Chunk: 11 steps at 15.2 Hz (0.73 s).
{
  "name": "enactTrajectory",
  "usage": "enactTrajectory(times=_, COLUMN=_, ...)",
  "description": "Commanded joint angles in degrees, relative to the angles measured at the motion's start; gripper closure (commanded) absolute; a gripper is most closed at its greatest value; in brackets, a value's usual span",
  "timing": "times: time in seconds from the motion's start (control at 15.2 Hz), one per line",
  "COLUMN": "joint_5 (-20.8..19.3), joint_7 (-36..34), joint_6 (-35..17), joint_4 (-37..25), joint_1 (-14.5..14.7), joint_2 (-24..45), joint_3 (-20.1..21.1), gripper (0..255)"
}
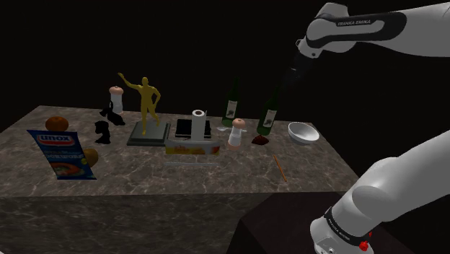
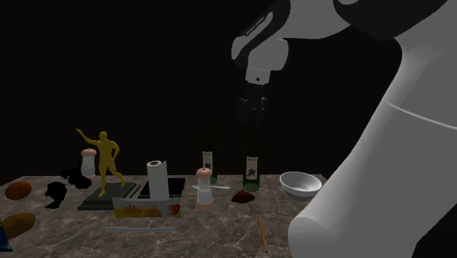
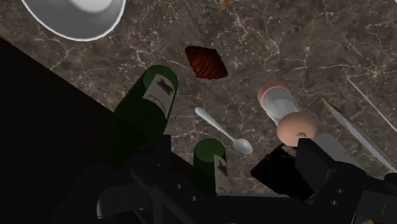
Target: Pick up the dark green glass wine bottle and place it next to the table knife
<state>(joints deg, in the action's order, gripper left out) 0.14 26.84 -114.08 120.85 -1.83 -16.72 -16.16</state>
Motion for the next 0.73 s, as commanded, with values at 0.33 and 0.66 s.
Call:
enactTrajectory(times=0.33, joint_5=3.77, joint_7=10.8, joint_6=-3.6, joint_4=-10.55, joint_1=-0.96, joint_2=14.56, joint_3=-4.75, gripper=0)
enactTrajectory(times=0.66, joint_5=7.66, joint_7=17.3, joint_6=-3.95, joint_4=-19.67, joint_1=-2.93, joint_2=24.62, joint_3=-6.17, gripper=0)
